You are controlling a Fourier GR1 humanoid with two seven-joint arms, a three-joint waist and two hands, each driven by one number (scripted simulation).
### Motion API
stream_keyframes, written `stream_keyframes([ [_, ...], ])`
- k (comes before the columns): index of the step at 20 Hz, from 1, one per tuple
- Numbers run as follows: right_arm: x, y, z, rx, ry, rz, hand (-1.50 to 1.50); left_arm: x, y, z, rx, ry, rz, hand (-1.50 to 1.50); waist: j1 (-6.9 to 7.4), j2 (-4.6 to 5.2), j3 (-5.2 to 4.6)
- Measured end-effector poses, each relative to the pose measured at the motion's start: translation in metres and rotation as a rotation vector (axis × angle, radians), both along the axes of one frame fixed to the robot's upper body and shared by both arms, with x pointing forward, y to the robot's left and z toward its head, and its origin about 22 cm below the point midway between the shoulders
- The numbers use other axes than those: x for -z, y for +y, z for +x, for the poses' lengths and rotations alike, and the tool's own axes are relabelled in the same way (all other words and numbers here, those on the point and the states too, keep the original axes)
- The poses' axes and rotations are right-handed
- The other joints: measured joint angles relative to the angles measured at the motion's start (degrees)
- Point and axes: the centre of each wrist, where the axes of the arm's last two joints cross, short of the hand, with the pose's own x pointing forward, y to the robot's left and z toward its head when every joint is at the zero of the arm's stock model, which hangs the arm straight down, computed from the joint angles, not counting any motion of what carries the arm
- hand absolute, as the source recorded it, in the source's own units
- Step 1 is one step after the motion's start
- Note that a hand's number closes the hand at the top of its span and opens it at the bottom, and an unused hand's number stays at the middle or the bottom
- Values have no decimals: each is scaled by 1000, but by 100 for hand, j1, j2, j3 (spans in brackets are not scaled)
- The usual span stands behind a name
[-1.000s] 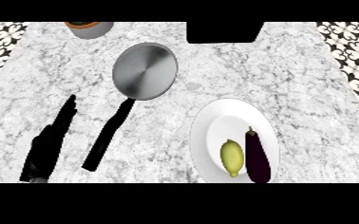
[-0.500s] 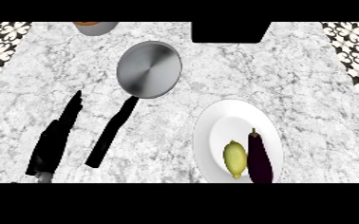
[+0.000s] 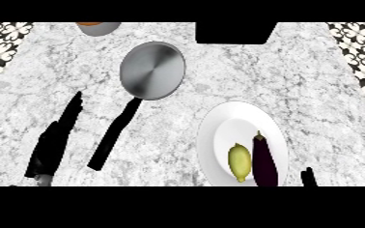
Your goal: Pick the lemon from the plate and place it in the pan
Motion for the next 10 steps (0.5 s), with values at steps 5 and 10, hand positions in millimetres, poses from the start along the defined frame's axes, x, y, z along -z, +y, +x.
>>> stream_keyframes([
  [5, -7, 14, 16, -1, 143, -64, -150, 2, -3, 0, -5, 2, -4, 0, -16, -9, 5],
  [10, -14, 27, 31, -7, 228, -93, -150, 0, -1, 0, -14, 2, 0, 0, -42, -24, 10],
])
